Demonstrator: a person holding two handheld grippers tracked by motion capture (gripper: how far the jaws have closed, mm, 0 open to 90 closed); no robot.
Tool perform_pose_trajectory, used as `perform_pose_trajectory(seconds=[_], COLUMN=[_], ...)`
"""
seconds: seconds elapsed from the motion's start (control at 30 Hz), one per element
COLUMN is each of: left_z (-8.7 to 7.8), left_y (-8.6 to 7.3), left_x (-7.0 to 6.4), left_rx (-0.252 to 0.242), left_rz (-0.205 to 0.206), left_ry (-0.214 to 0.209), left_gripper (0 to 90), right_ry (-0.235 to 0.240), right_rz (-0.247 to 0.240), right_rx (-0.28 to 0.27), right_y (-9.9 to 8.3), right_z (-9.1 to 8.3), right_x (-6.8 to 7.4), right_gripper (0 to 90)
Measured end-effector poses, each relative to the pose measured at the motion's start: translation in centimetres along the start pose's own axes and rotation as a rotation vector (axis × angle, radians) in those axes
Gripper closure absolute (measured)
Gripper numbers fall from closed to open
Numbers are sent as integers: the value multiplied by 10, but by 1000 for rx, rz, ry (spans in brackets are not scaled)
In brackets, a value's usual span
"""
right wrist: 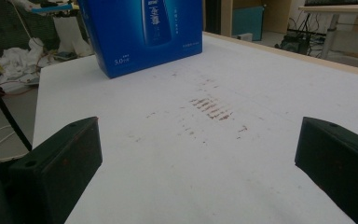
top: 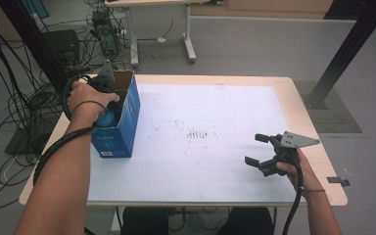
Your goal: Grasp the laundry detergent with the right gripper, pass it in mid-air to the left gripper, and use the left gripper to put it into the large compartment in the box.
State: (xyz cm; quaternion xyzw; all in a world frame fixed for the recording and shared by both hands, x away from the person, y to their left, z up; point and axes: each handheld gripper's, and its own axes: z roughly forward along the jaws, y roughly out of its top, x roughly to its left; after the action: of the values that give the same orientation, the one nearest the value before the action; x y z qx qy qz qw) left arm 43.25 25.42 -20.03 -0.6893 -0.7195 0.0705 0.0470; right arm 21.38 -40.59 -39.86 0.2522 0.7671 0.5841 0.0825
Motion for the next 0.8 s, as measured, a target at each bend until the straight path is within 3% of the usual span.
perform_pose_trajectory(seconds=[0.47,0.8], left_z=[-1,-11], left_y=[0,-3], left_x=[0,1], left_rx=[-5,-15], left_rz=[0,-11], left_ry=[-12,-16], left_gripper=[356,345], right_ry=[3,4], right_rz=[2,2], right_rx=[4,3], right_y=[-1,0], right_z=[2,3], right_x=[-2,-2], right_gripper=[4,4])
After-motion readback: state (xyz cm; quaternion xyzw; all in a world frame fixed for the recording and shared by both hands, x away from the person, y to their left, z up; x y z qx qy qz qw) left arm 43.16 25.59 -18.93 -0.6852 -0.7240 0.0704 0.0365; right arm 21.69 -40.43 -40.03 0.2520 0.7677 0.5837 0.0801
